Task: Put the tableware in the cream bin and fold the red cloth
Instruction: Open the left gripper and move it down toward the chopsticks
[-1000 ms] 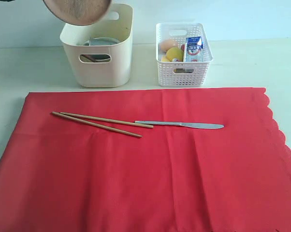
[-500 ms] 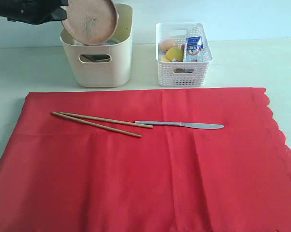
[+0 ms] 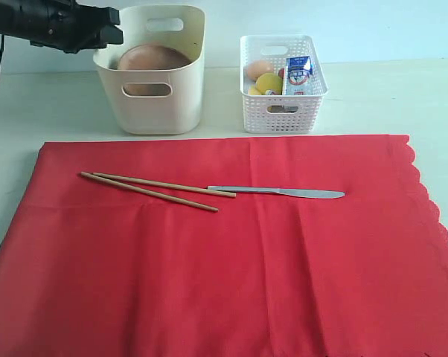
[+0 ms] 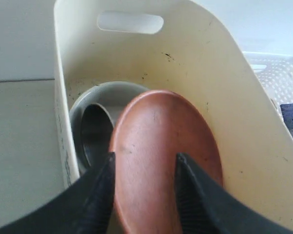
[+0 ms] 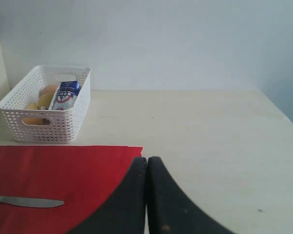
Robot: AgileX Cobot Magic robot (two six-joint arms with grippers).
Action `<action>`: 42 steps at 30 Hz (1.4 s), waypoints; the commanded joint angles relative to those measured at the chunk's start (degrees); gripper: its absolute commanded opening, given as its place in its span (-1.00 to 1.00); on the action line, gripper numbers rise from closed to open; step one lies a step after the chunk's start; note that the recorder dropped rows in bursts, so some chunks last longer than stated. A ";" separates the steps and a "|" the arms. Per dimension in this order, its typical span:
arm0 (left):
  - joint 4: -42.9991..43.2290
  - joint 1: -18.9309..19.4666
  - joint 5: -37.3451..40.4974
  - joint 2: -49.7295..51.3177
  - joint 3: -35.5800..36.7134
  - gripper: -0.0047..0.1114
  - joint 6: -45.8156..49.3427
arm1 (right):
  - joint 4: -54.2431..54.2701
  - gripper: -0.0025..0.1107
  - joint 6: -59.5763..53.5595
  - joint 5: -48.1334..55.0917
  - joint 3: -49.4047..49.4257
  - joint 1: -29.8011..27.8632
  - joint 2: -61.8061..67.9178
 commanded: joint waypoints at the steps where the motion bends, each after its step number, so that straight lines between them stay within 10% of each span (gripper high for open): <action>1: 0.45 -0.17 0.83 -2.85 -0.54 -0.10 -0.12 | -0.03 -0.96 -0.23 -1.04 0.03 -0.27 0.24; 33: 18.19 -1.05 40.69 -22.13 0.76 -0.11 2.66 | -0.03 -0.96 -0.11 -1.16 0.03 -0.27 0.24; 42: 30.45 -8.64 36.95 -23.08 16.51 -0.11 24.81 | -0.03 -0.96 0.26 -1.16 0.03 -0.27 0.24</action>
